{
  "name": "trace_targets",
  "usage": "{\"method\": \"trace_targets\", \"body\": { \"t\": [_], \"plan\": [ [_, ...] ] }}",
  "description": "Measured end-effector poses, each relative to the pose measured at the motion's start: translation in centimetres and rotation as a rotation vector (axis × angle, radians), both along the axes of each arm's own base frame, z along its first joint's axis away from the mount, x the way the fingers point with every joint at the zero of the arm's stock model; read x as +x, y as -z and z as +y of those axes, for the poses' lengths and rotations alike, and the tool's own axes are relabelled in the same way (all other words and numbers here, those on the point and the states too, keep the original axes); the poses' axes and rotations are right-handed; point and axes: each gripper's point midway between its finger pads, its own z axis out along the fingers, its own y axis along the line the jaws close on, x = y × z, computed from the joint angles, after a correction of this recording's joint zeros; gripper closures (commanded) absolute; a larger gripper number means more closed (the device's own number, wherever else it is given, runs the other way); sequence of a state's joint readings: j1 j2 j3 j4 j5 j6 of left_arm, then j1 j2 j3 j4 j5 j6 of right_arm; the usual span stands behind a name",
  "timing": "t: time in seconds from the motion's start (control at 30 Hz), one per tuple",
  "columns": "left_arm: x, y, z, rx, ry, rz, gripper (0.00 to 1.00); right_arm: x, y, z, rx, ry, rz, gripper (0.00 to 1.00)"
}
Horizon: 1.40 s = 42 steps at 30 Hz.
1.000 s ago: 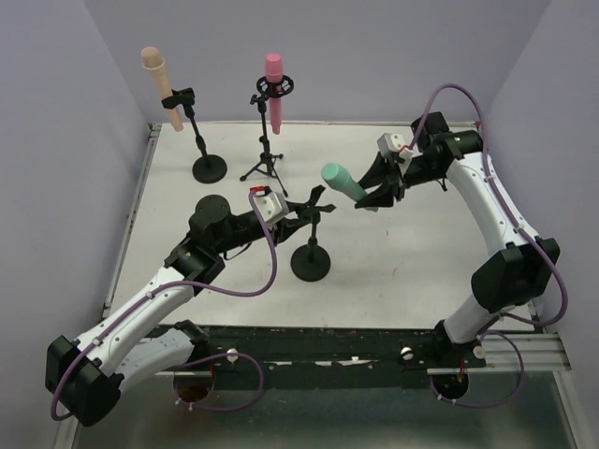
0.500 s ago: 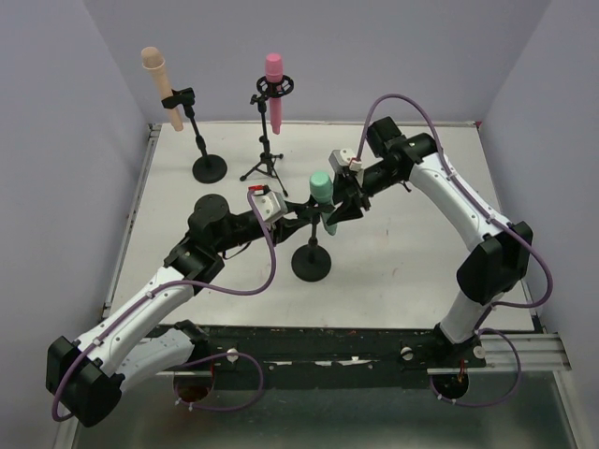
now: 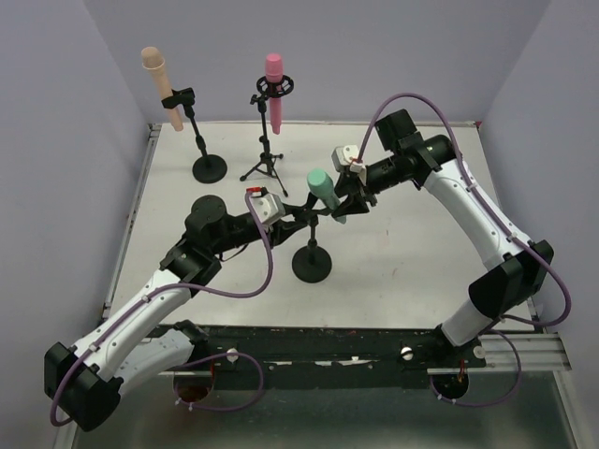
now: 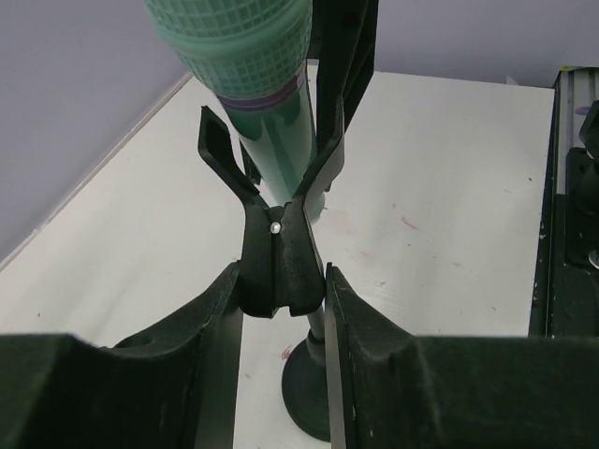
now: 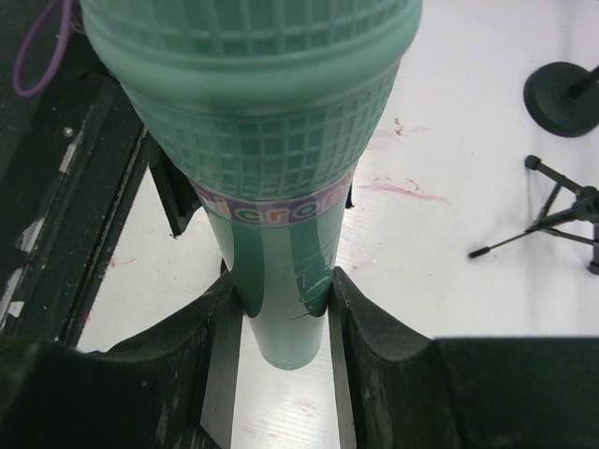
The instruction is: Attach the microphones to the stand
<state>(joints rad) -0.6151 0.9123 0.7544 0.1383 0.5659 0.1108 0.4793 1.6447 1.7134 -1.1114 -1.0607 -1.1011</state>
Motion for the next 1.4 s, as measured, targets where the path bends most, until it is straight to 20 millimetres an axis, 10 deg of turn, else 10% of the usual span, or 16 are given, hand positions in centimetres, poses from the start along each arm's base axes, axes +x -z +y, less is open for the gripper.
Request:
{"method": "trace_targets", "body": {
  "t": [0.73, 0.93, 1.4],
  "plan": [
    [-0.4, 0.1, 0.5, 0.031, 0.023, 0.027, 0.78, -0.2, -0.1, 0.7, -0.189, 0.015, -0.221, 0.99],
    [-0.4, 0.1, 0.5, 0.032, 0.022, 0.029, 0.43, 0.1, 0.1, 0.4, -0.208, 0.026, -0.229, 0.94],
    [-0.9, 0.4, 0.7, 0.028, 0.02, 0.091, 0.05, 0.0, -0.3, 0.6, -0.199, 0.077, -0.178, 0.27]
  ]
}}
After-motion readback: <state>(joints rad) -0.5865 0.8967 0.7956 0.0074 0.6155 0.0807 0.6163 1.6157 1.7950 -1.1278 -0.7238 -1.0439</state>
